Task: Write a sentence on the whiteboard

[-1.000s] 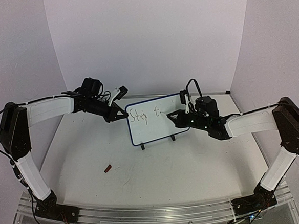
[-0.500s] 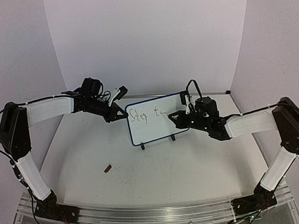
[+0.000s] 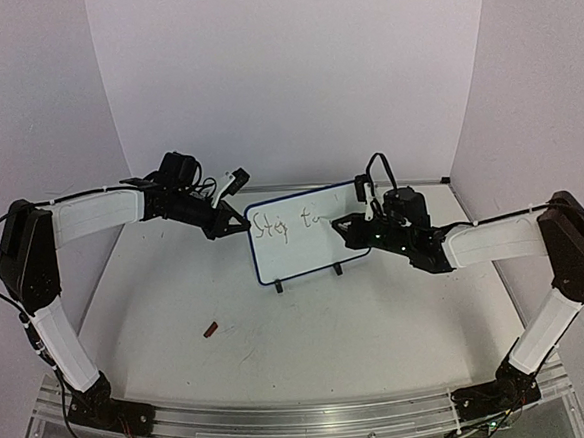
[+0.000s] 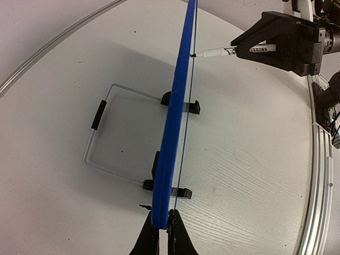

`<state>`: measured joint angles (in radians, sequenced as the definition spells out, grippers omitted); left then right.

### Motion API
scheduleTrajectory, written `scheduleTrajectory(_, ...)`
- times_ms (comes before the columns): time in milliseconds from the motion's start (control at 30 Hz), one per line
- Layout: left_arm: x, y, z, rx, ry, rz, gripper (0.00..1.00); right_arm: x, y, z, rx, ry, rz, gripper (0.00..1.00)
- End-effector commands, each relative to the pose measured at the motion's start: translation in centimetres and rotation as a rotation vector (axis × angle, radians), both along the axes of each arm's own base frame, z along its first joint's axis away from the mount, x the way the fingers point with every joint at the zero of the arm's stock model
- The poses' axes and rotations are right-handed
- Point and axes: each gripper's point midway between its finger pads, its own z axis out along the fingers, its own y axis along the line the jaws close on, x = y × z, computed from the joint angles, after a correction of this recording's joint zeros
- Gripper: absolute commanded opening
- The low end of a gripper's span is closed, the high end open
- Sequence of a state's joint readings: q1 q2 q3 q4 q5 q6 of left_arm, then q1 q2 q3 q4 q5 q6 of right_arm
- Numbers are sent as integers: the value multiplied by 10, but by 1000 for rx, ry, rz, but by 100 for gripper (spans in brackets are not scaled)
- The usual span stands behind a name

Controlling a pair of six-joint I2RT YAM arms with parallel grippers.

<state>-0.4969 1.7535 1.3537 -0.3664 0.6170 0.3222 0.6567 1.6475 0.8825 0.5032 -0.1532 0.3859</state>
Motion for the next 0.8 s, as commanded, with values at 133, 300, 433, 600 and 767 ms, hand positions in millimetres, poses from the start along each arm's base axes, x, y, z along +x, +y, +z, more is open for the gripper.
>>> scheduleTrajectory(133, -6, 8, -29, 99, 49, 3, 0, 5, 5, 24, 30, -55, 19, 0)
scheduleTrajectory(300, -6, 8, -29, 98, 49, 3, 0, 6, 9, 19, 30, -42, 31, 0)
scheduleTrajectory(433, -6, 8, -28, 98, 48, 3, 0, 7, 11, 16, 29, -35, 35, 0)
scheduleTrajectory(600, -6, 8, -28, 97, 48, 2, 0, 6, 10, 15, 28, -33, 36, 0)
scheduleTrajectory(767, -6, 8, -28, 96, 49, 2, 0, 2, 11, 22, 43, -45, 53, 0)
